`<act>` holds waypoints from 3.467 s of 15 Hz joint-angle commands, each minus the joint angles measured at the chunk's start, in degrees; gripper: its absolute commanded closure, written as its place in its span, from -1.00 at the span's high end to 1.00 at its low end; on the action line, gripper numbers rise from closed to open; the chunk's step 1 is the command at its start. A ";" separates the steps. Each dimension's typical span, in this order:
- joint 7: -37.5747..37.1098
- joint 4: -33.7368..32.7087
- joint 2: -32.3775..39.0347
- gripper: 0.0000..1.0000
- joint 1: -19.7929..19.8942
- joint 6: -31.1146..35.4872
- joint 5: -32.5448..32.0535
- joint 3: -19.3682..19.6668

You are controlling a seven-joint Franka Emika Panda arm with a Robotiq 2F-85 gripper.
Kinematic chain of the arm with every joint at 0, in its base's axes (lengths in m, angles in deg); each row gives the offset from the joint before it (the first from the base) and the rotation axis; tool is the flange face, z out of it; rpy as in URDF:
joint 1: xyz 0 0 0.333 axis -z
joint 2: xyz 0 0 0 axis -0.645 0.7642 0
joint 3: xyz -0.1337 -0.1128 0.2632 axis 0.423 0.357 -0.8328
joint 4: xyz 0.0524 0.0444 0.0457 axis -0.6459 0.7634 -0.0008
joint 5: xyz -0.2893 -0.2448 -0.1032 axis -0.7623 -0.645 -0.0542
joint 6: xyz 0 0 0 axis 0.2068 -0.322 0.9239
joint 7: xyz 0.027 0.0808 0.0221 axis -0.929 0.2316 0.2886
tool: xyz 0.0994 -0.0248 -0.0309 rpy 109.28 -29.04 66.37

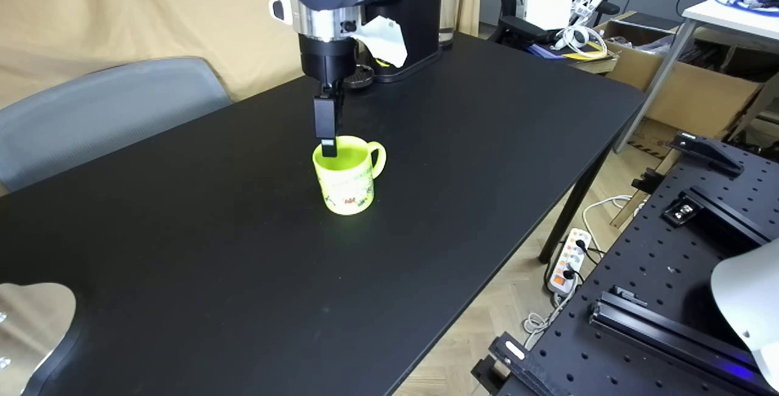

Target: Pick up the cup from the table and slightly move it to the right.

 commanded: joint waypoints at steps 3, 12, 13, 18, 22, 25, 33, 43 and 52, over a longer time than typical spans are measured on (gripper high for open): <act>-1.08 1.59 -0.74 0.19 -1.09 -0.90 -4.77 2.31; -1.22 -0.43 1.79 -0.99 -3.68 -2.97 -9.63 3.20; -1.08 -0.40 1.55 -1.00 -3.72 -2.83 -9.71 3.05; -1.02 0.94 -0.79 -0.95 -3.33 -2.03 -9.54 3.13; -2.85 2.25 -4.68 -0.95 -3.61 0.22 -11.28 5.20; -3.98 3.40 -8.51 -0.95 -2.58 1.90 -11.43 7.14; -8.85 9.41 -14.68 -0.95 1.11 1.04 -11.90 13.73; -12.70 17.54 -14.03 -0.95 4.32 3.61 -9.32 15.21; -14.21 20.95 -11.62 -0.95 5.08 10.59 -4.26 13.15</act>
